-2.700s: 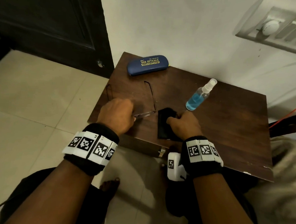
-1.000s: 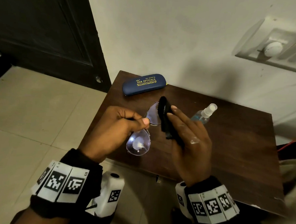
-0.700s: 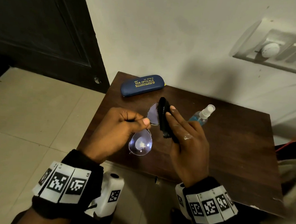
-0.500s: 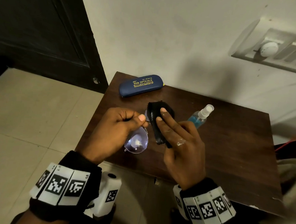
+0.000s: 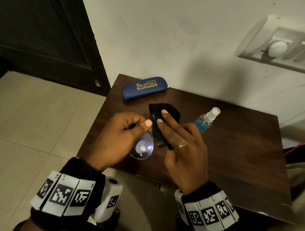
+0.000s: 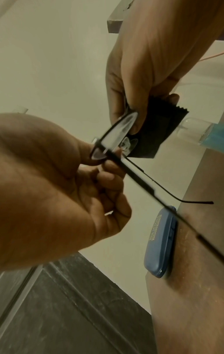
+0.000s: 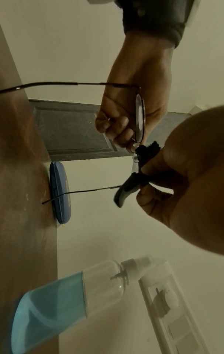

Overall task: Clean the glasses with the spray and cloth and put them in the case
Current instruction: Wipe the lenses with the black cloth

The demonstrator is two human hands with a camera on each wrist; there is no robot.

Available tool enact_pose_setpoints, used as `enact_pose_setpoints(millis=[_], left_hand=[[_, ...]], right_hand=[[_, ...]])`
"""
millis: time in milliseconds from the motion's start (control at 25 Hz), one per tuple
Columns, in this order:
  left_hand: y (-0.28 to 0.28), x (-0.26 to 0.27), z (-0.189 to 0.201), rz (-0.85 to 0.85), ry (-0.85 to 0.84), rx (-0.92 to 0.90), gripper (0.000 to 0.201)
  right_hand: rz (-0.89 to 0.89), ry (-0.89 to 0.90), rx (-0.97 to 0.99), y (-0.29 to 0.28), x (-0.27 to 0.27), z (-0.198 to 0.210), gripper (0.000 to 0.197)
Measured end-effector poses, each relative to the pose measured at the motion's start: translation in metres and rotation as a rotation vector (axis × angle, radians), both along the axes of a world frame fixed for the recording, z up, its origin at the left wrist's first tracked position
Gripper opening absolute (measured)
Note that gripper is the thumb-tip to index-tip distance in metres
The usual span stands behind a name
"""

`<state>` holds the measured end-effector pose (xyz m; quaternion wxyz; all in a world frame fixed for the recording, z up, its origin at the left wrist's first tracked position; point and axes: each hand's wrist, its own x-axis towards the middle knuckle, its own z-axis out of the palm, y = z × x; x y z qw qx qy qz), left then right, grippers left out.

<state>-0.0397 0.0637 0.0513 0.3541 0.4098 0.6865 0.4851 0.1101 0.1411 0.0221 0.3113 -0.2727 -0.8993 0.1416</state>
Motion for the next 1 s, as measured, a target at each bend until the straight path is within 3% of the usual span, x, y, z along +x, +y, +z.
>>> enact_pose_setpoints(millis=[200, 480, 680, 880, 1000], left_hand=[[-0.006, -0.002, 0.002, -0.127, 0.005, 0.001, 0.019], [-0.007, -0.003, 0.003, -0.083, 0.083, 0.038, 0.035], [-0.009, -0.005, 0.004, -0.113, 0.094, 0.038, 0.027], [-0.009, -0.006, -0.001, -0.104, 0.096, 0.034, 0.029], [-0.009, -0.005, 0.001, -0.115, 0.100, 0.028, 0.030]], right_hand=[[-0.050, 0.051, -0.053, 0.010, 0.000, -0.003, 0.057], [0.122, 0.071, -0.005, -0.001, 0.000, 0.001, 0.054], [-0.006, 0.039, -0.031, 0.011, 0.003, 0.000, 0.054], [0.112, 0.045, 0.009, -0.001, 0.000, 0.007, 0.051], [0.014, 0.028, -0.017, 0.006, 0.000, 0.004, 0.052]])
